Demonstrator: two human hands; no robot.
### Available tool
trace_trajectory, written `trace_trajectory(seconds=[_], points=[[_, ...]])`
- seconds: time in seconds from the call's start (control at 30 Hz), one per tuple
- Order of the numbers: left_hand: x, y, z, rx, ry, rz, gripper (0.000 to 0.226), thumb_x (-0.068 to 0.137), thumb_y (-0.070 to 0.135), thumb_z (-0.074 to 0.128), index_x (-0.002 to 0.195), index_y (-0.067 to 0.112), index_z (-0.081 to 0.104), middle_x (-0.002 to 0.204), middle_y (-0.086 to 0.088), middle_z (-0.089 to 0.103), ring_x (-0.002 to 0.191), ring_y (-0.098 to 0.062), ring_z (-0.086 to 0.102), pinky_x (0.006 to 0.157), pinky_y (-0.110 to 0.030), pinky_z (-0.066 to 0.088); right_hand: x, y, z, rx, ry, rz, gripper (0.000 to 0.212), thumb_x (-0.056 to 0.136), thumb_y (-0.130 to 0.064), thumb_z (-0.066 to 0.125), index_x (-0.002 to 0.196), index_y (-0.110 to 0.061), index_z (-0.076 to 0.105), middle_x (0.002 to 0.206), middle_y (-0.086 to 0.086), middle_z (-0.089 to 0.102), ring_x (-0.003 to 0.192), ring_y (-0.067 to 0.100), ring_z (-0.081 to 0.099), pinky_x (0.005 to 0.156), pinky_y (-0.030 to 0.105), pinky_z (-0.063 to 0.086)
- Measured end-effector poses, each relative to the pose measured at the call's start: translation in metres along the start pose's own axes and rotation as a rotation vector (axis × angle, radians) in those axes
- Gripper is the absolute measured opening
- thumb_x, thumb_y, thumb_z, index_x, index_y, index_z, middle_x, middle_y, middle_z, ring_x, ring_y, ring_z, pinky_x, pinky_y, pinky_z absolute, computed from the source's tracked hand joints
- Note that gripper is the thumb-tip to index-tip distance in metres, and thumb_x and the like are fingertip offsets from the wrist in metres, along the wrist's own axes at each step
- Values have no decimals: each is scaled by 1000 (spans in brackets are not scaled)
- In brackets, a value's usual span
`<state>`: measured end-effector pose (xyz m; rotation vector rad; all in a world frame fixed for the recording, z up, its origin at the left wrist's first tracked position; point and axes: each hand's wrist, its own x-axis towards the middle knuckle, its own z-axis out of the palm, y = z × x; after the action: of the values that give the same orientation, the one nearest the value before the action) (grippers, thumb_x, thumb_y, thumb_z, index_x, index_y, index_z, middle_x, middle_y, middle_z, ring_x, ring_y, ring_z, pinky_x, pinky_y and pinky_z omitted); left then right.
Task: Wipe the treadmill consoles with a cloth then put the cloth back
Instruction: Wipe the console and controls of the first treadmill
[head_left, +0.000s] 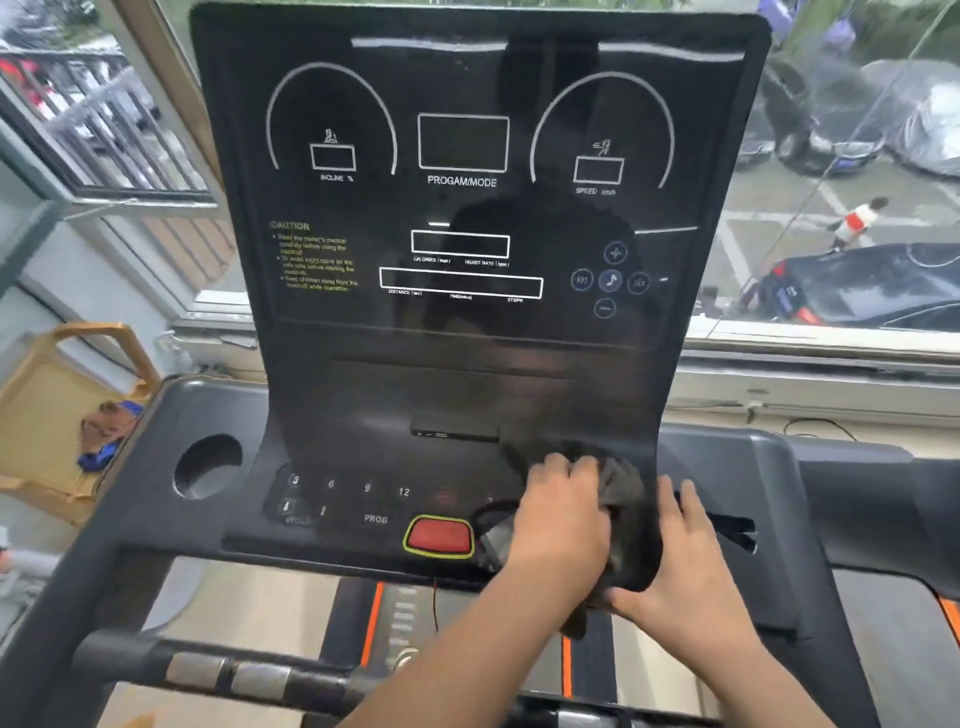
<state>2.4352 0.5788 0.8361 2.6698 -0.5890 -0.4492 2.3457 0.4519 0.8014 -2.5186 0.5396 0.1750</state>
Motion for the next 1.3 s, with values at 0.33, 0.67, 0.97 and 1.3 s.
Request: trace_trajectory(seconds=[0.33,0.67,0.97,1.3], points=[[-12,-15,36,71,95,91,52,55,28,72,106,23,75,120,-14,71,103,-34,71,83,-41,61,1,-1,-13,22,26,-4,100,42,-61,84,126,-30,39,114,-12,50,110,14,54,83,35,55],[3,-17,40,110,149,50,67,88,31,44,155,37,39,172,-20,-3,160,-38,-6,125,-53,-11,25,1,-43,-239,-180,-25,163,35,-96,66,167,-28,-3,174,-6,-10,161,19,-14,131,42,0],[28,6,37,-21,11,489,71,90,24,33,161,25,33,172,1,20,160,-15,9,125,-28,-11,22,13,-39,-153,-50,-49,149,29,-97,70,160,-42,25,166,-24,12,156,13,16,129,39,20],[50,-15,23,52,52,568,68,96,15,44,161,28,32,173,7,17,159,-11,6,129,-35,-5,22,12,-42,-183,-83,-39,155,31,-99,67,163,-45,7,172,-18,-3,160,11,-4,131,35,8]])
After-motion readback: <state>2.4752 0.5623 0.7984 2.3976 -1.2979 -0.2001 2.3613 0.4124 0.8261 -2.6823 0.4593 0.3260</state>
